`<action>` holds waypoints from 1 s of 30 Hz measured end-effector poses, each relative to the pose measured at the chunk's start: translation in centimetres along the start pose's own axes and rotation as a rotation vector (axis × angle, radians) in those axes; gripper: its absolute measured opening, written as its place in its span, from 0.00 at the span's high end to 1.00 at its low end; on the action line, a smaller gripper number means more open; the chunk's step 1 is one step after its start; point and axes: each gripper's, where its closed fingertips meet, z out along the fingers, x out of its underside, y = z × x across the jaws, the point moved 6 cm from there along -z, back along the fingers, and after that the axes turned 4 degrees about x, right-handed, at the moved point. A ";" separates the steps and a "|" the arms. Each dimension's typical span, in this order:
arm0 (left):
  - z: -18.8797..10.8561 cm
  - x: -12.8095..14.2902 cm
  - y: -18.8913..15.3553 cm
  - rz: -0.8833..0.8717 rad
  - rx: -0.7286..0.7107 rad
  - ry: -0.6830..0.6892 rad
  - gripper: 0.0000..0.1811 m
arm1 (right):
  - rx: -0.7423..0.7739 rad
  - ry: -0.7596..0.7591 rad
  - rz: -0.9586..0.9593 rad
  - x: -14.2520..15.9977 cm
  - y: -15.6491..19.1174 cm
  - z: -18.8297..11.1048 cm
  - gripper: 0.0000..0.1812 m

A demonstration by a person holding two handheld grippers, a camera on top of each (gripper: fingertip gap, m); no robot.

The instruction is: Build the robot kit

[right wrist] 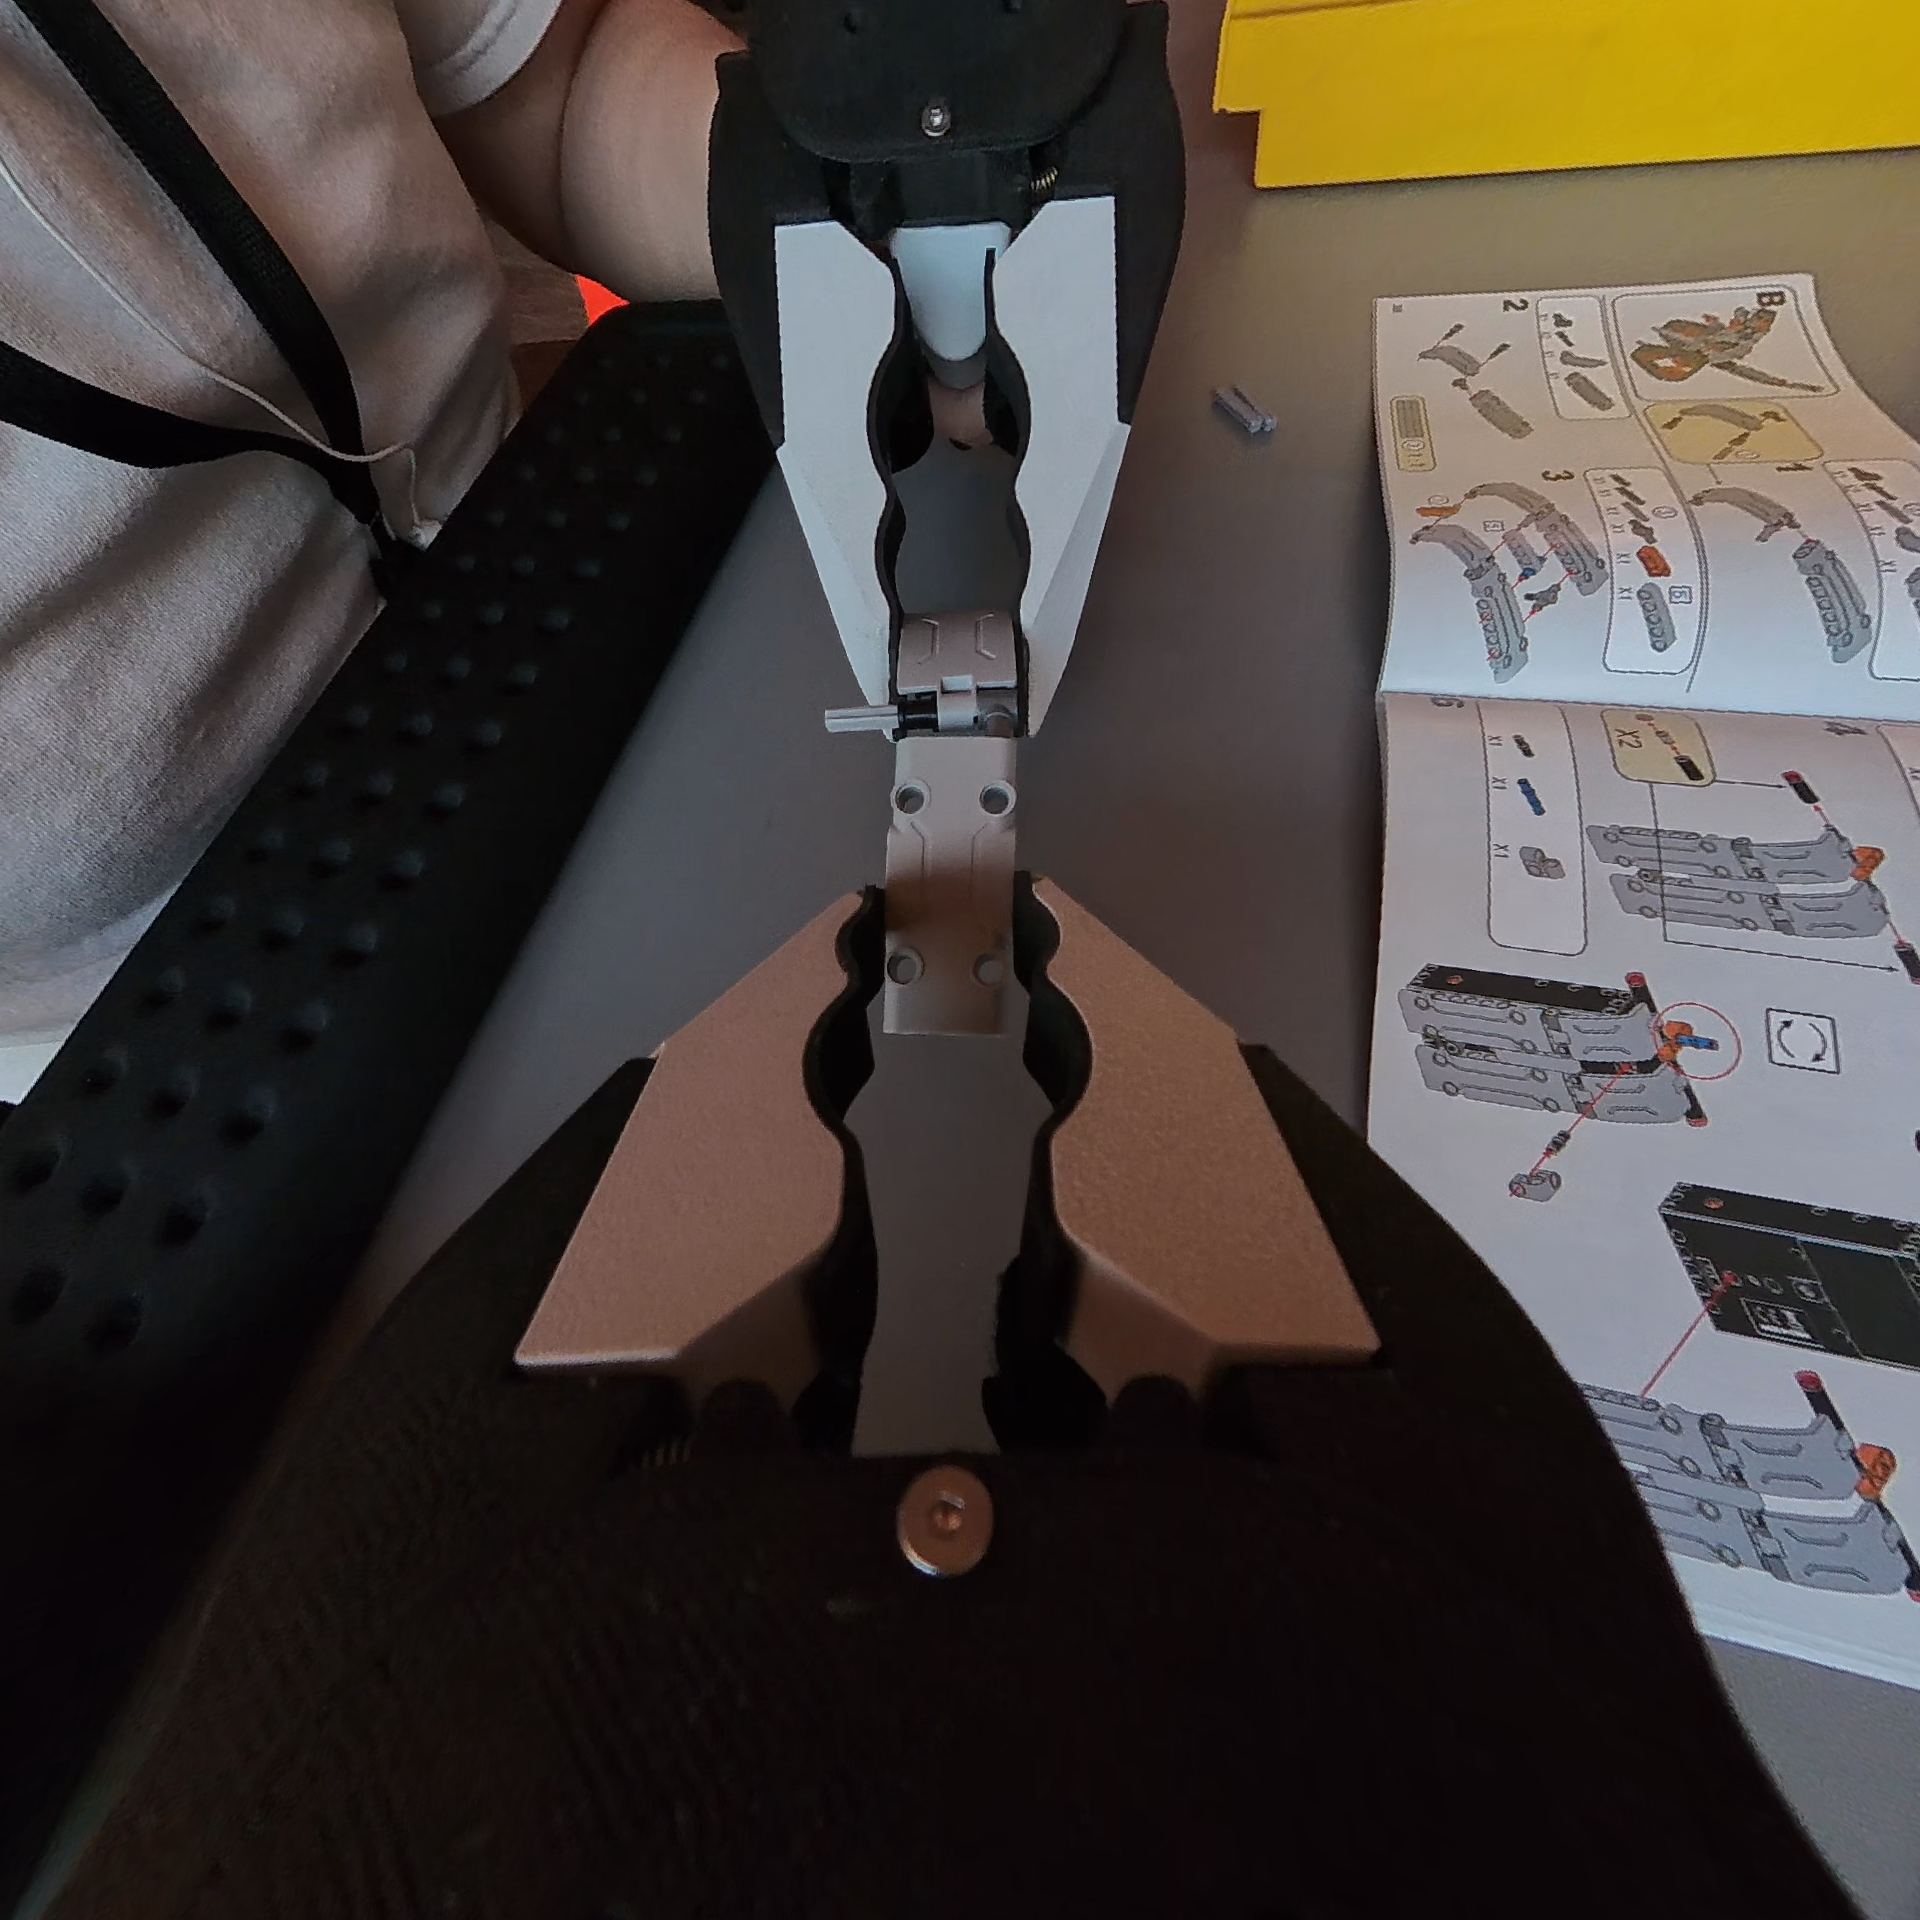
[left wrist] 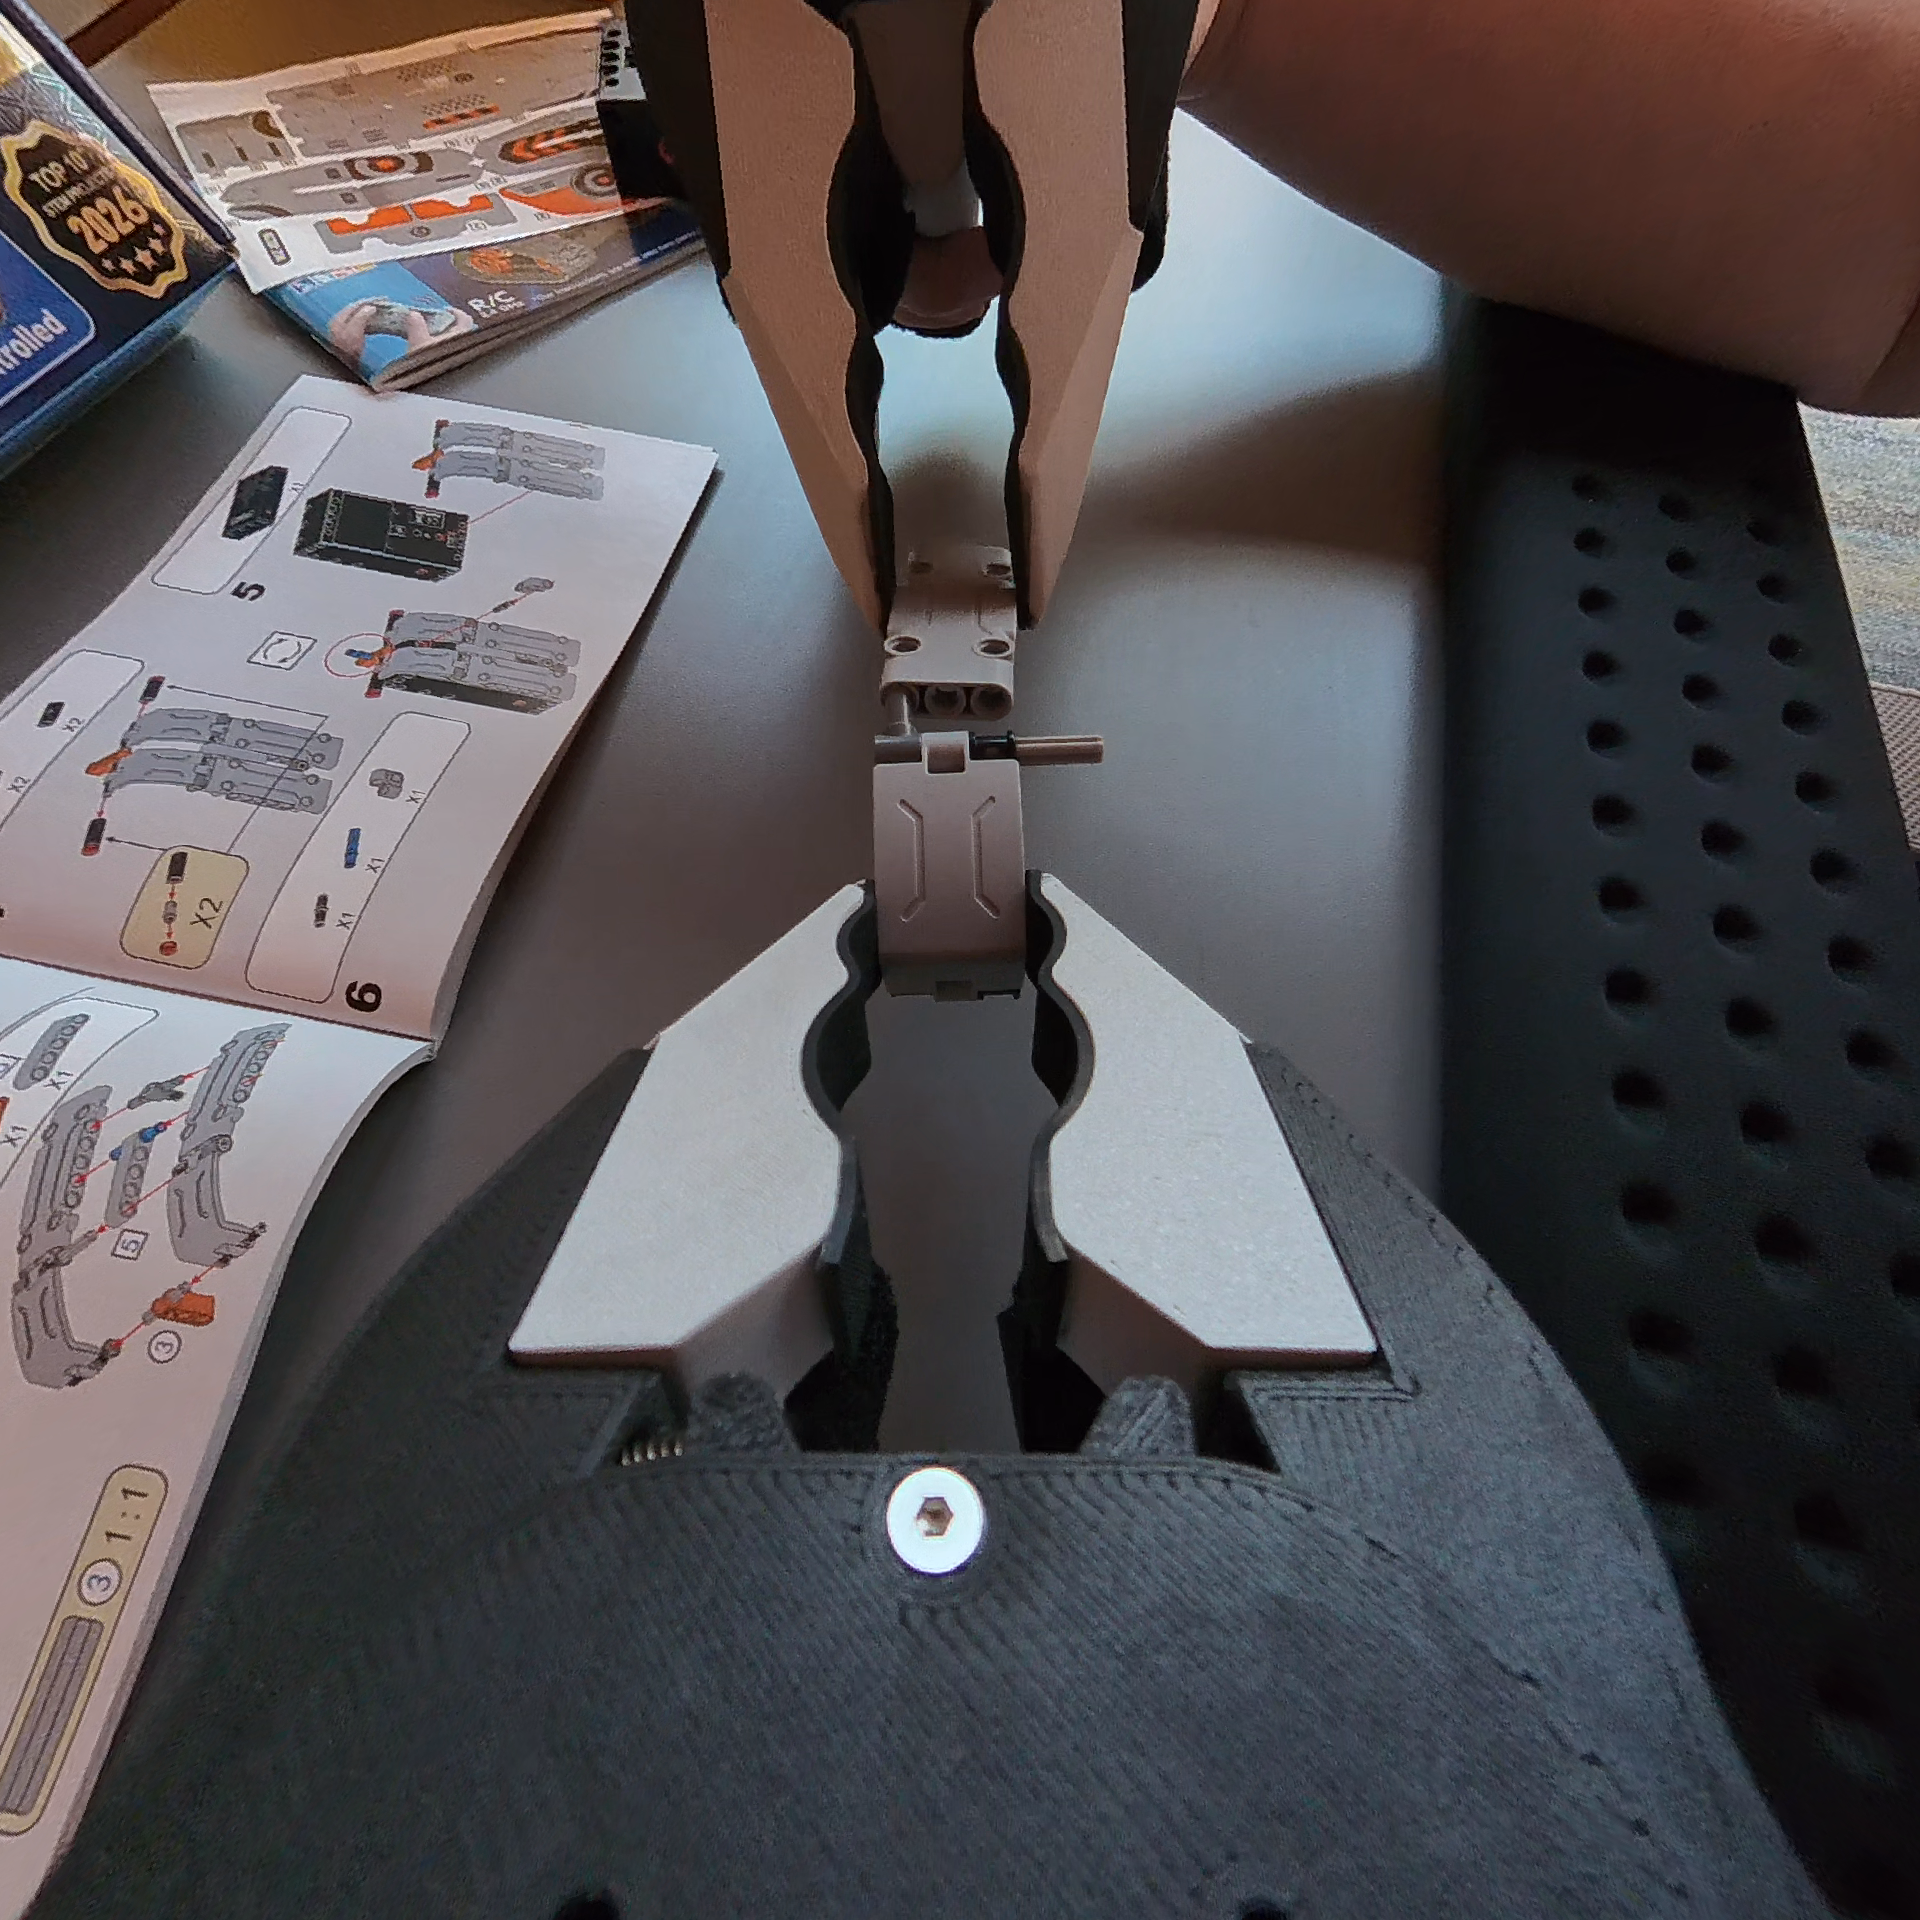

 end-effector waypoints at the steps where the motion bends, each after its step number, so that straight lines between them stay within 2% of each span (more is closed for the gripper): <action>1: 0.0 0.0 0.0 0.001 -0.001 0.001 0.86 | -0.002 0.002 0.002 0.0 0.0 0.0 0.87; 16: 0.2 0.6 0.6 -0.066 -0.010 0.023 0.86 | 0.053 -0.005 -0.024 -0.4 -0.5 0.6 0.87; 24: 0.3 1.1 1.0 -0.146 0.079 0.018 0.86 | 0.054 0.032 -0.016 0.2 -0.7 1.3 0.87; 30: 0.3 1.5 0.9 -0.105 0.095 0.058 0.86 | 0.047 0.107 -0.032 0.7 -0.4 2.0 0.87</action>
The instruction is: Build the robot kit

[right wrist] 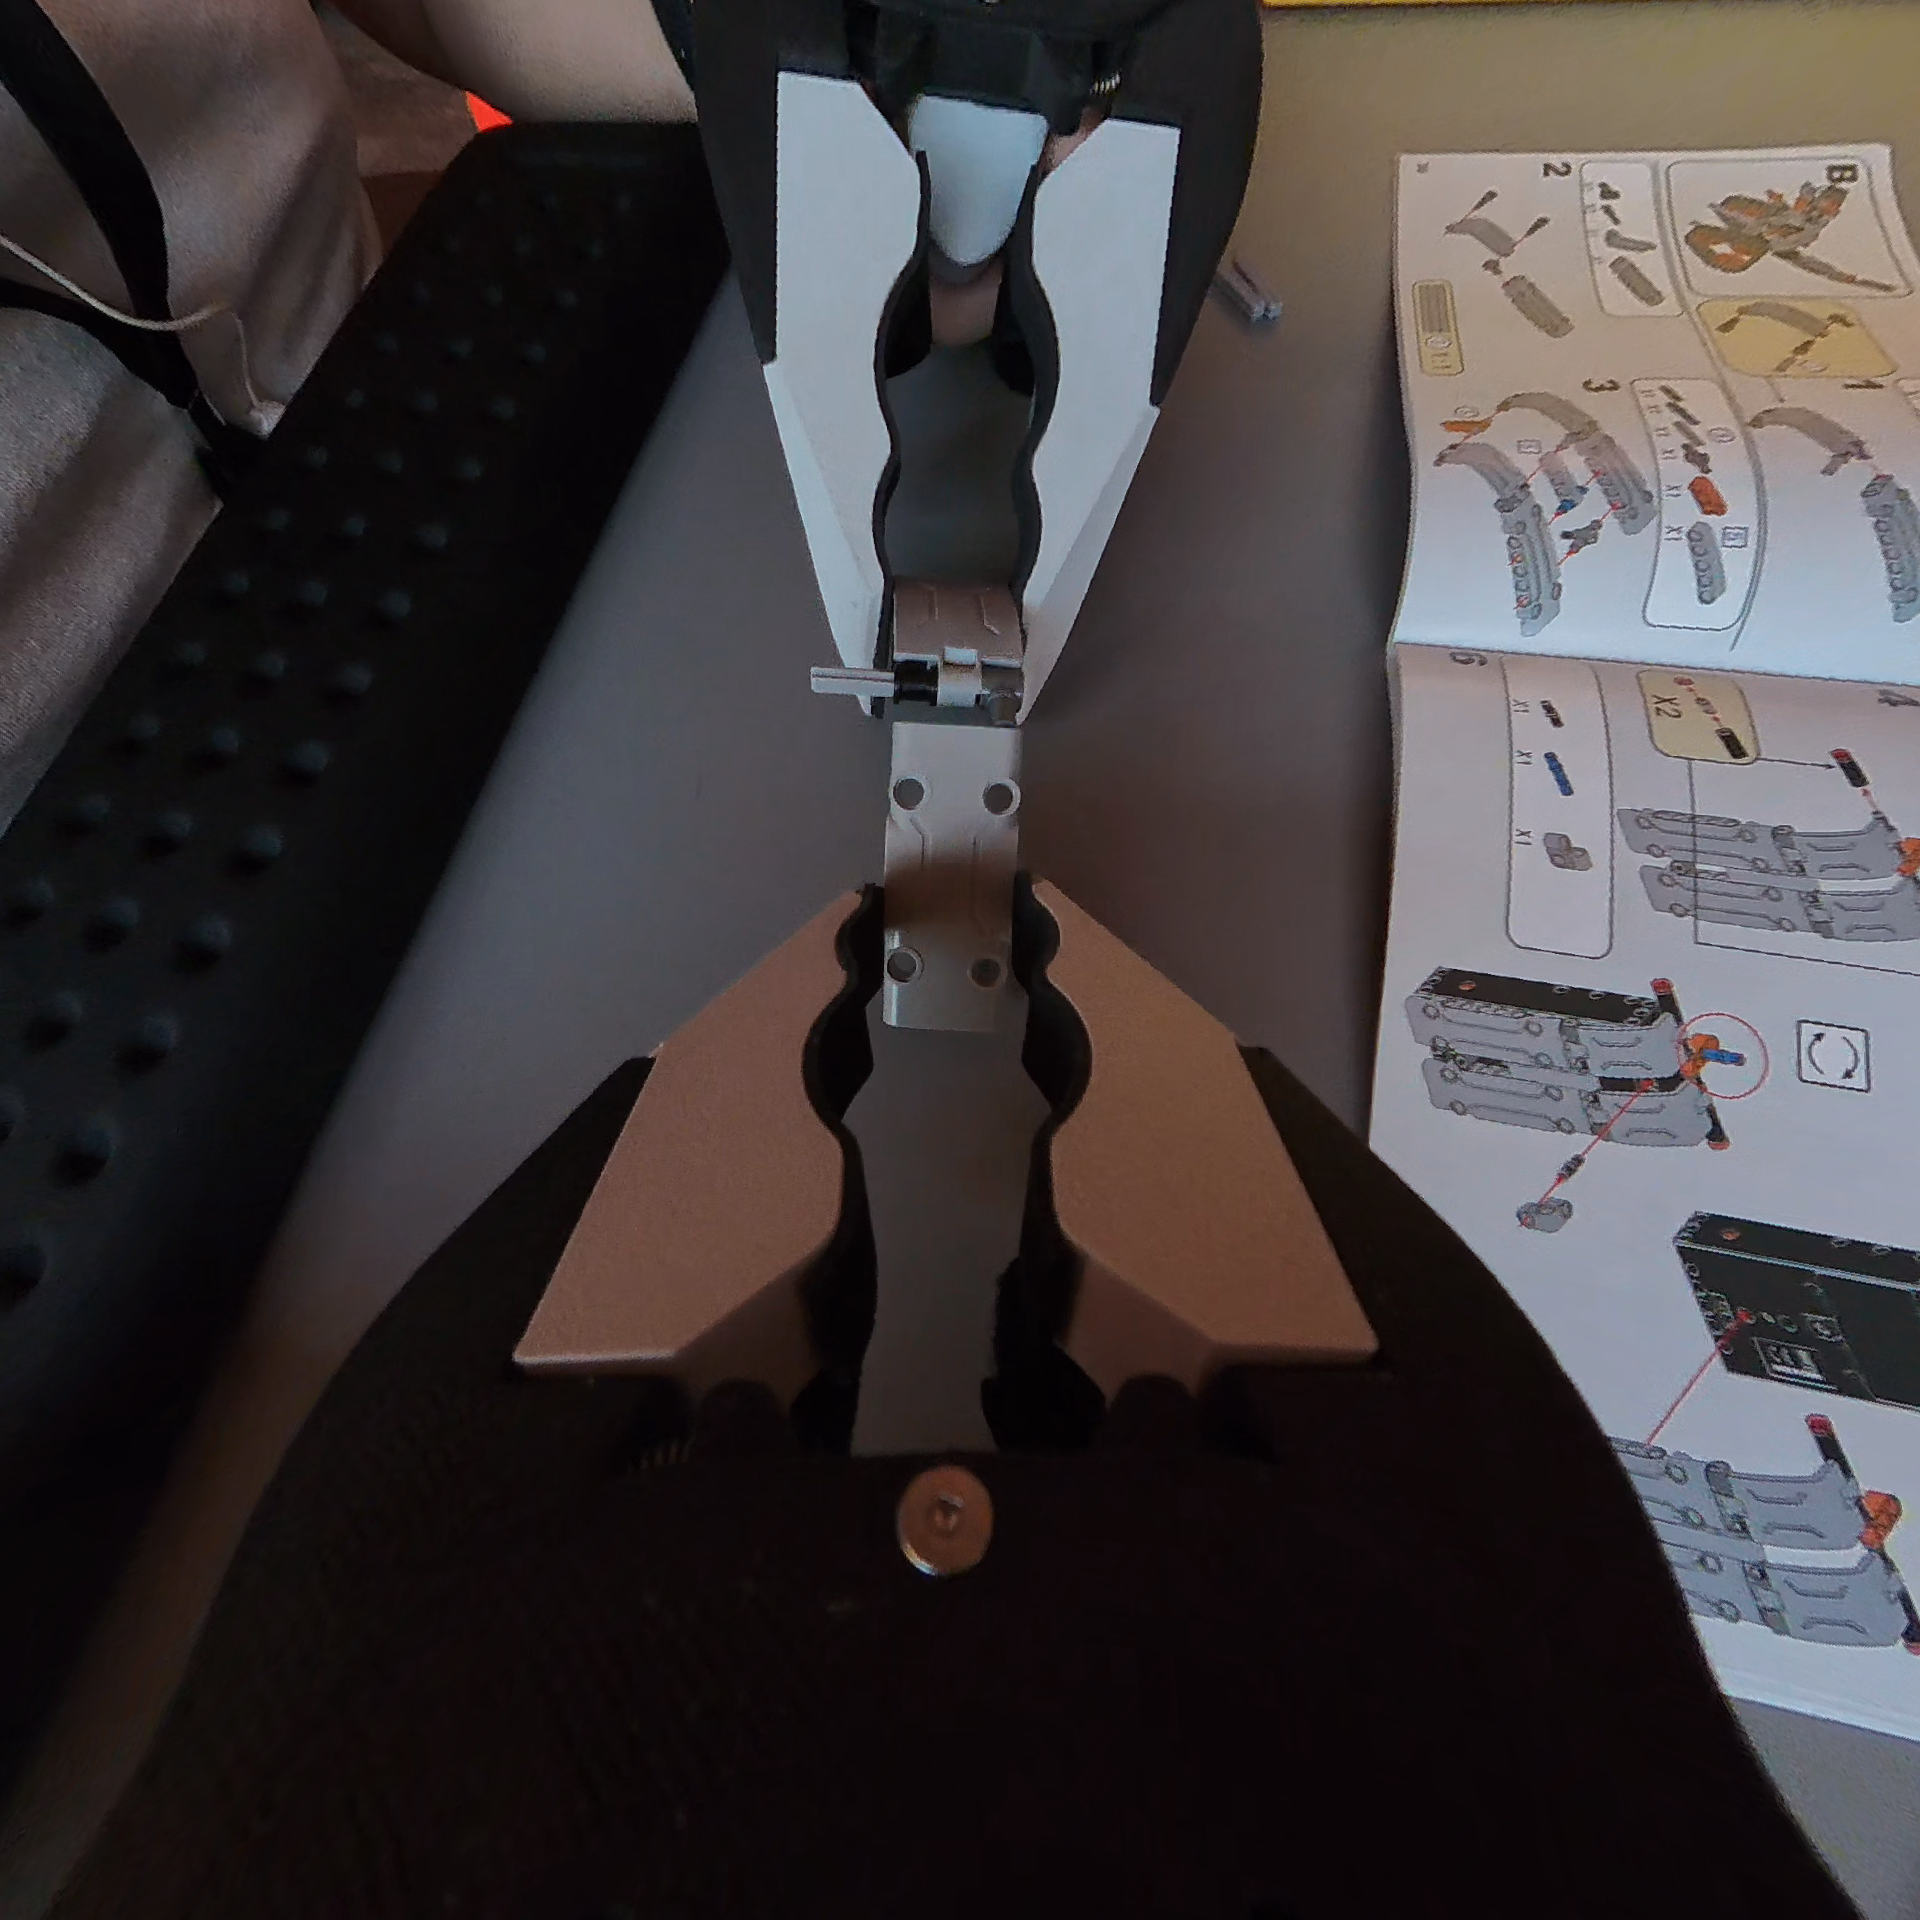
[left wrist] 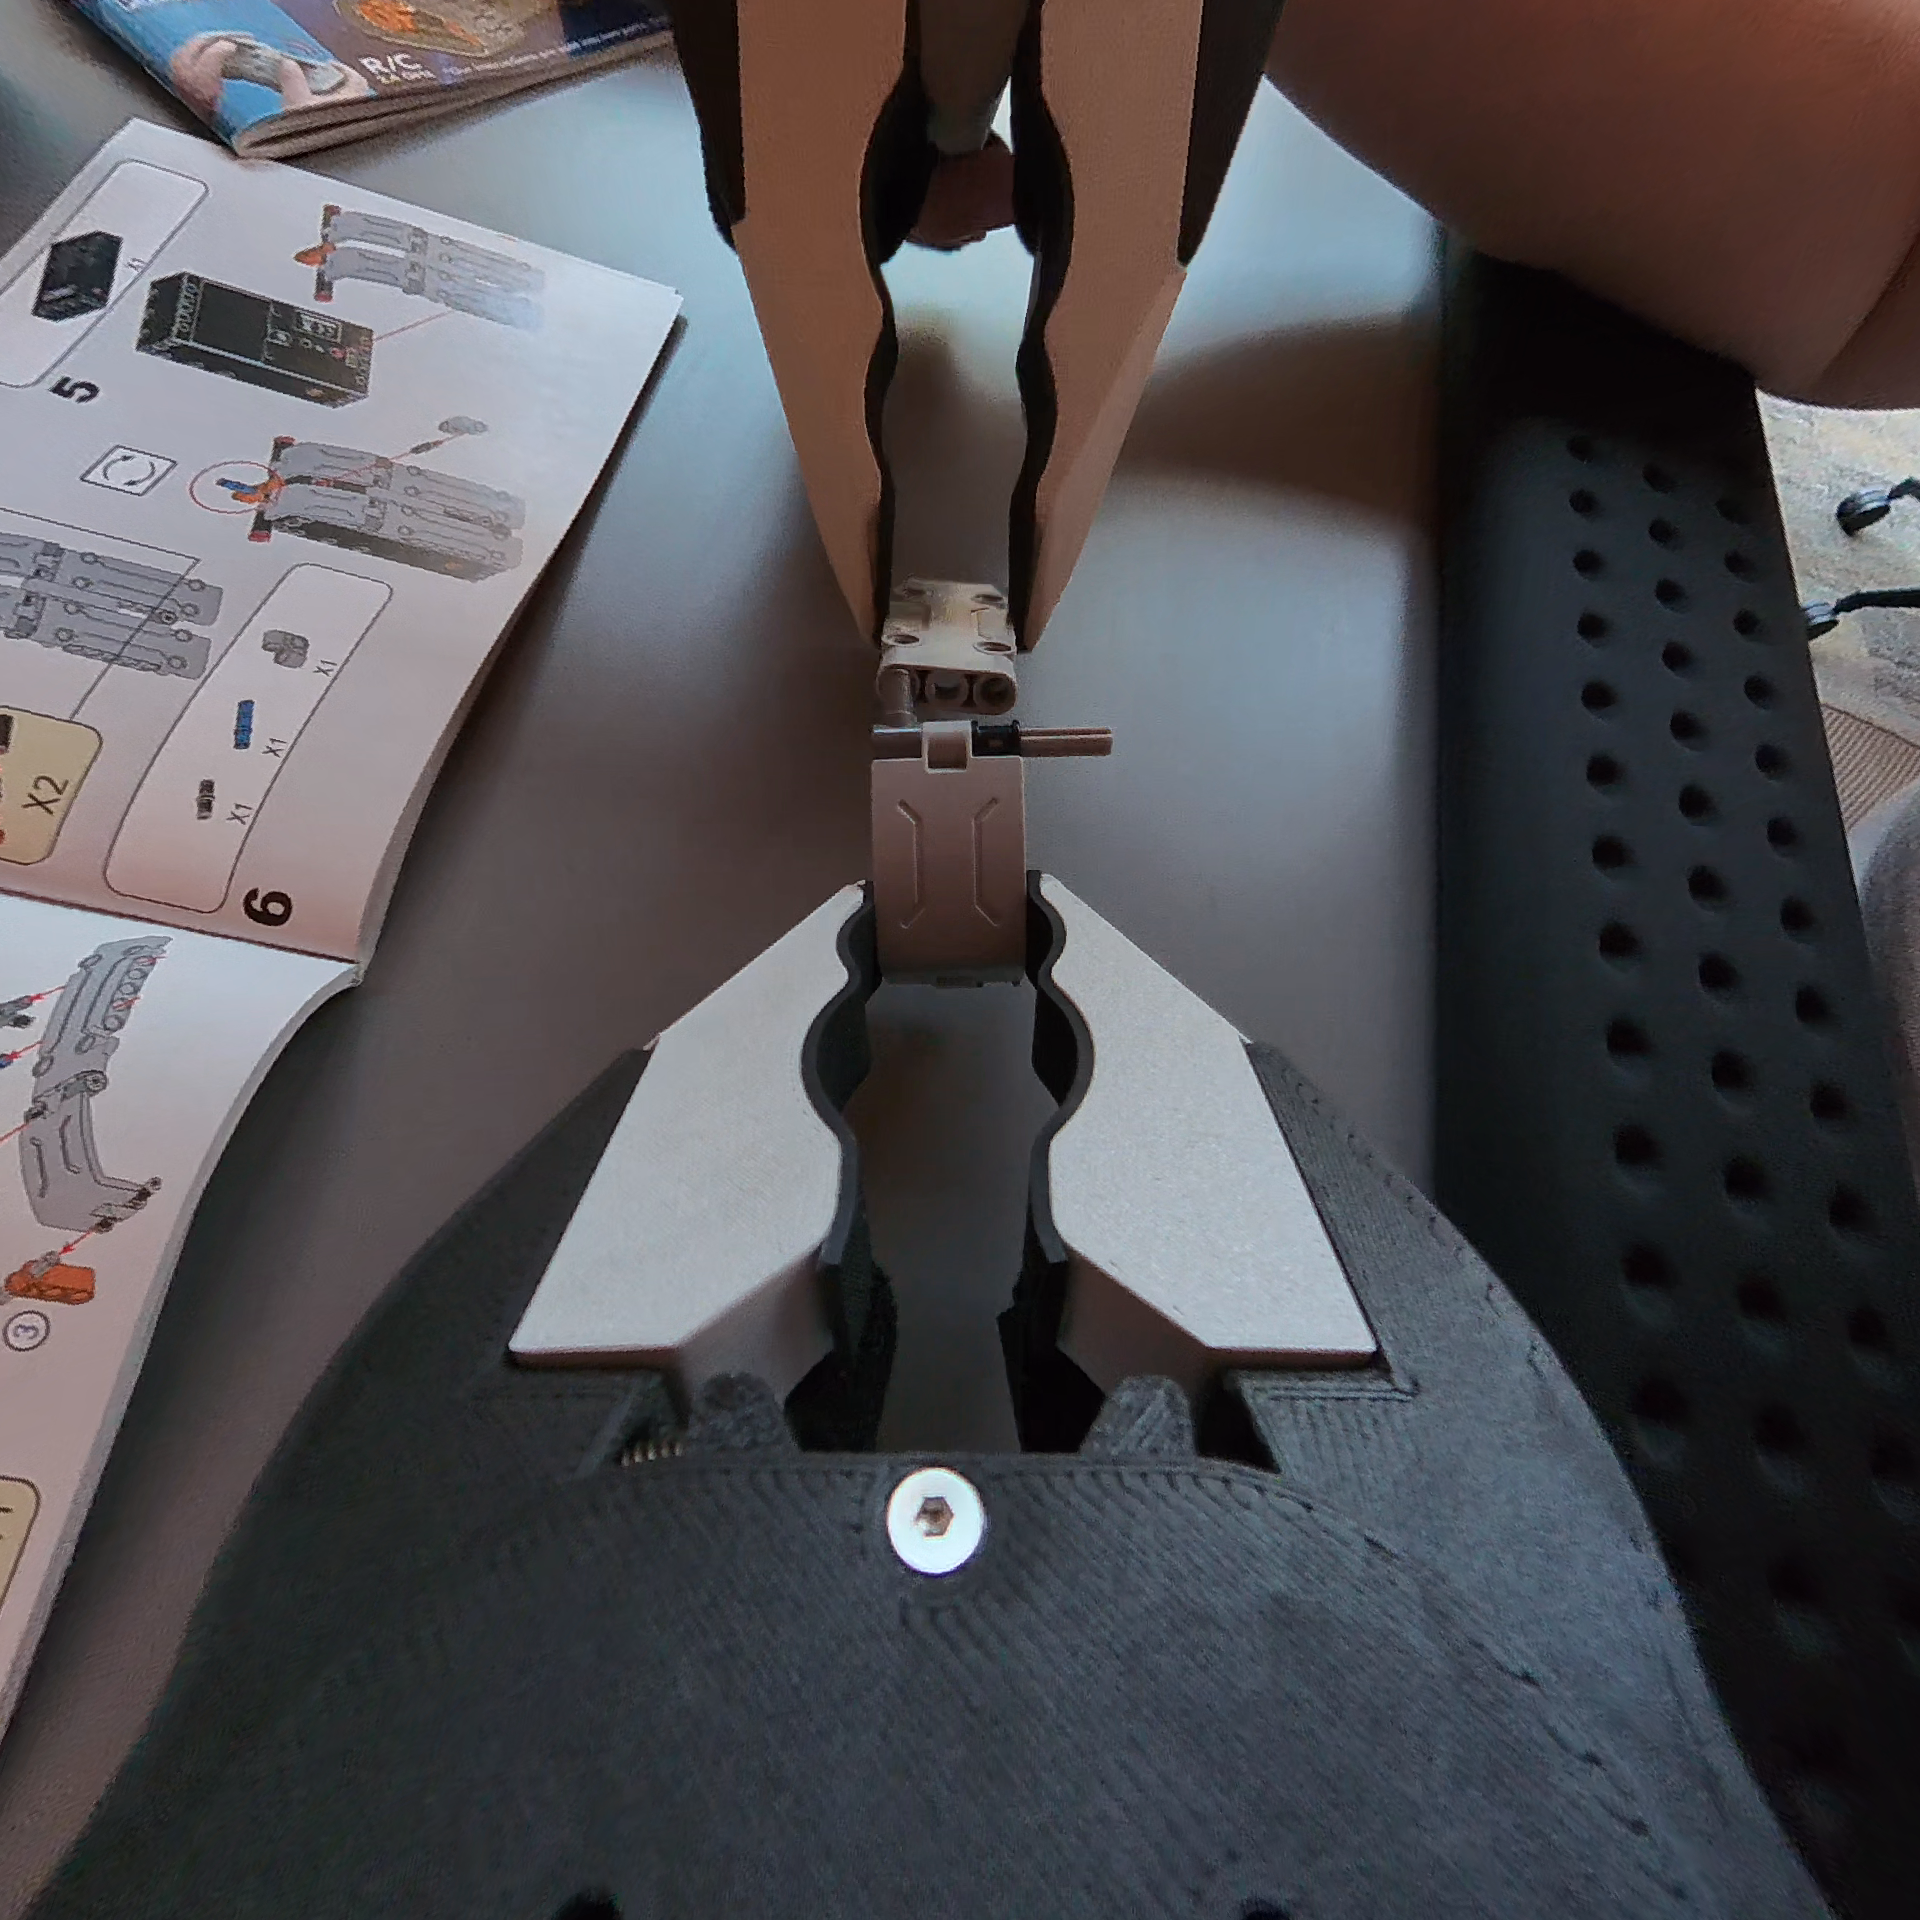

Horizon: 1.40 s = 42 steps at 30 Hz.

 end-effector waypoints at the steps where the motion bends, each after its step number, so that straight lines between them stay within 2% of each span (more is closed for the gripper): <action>1: 0.0 0.0 0.0 0.008 0.000 0.002 0.86 | -0.002 0.013 -0.002 0.1 0.1 0.1 0.87; 12: 0.0 0.4 0.1 0.055 -0.023 0.045 0.86 | 0.007 0.058 0.022 0.1 0.2 0.6 0.87; 15: -0.2 0.4 0.3 0.043 -0.023 0.046 0.86 | 0.005 0.068 0.030 0.1 0.3 1.3 0.81; 17: -0.3 0.4 0.4 0.041 -0.026 0.044 0.86 | 0.007 0.069 0.017 0.1 0.4 1.8 0.85; 21: -0.5 0.5 0.7 0.045 -0.043 0.051 0.86 | 0.010 0.028 0.035 -0.1 0.0 2.4 0.86; 23: -0.6 0.5 0.8 0.045 -0.045 0.053 0.86 | 0.055 -0.019 0.028 -0.7 -0.4 2.2 0.79; 24: -0.7 0.5 0.8 0.045 -0.044 0.053 0.86 | 0.070 -0.054 0.021 -1.2 -0.5 1.9 0.79; 28: -0.9 0.5 0.7 0.084 -0.051 0.060 0.86 | 0.150 -0.173 -0.063 -3.4 -0.4 0.7 0.86; 34: -0.7 0.4 -0.1 0.188 -0.045 0.084 0.86 | 0.079 -0.113 -0.057 -2.8 0.1 2.0 0.90; 36: -0.5 0.4 -0.5 0.223 -0.035 0.096 0.86 | 0.059 -0.082 -0.071 -2.6 0.4 2.4 0.97; 42: -0.3 0.5 -0.7 0.265 -0.041 0.098 0.85 | 0.078 -0.063 -0.106 -2.7 0.5 2.3 0.97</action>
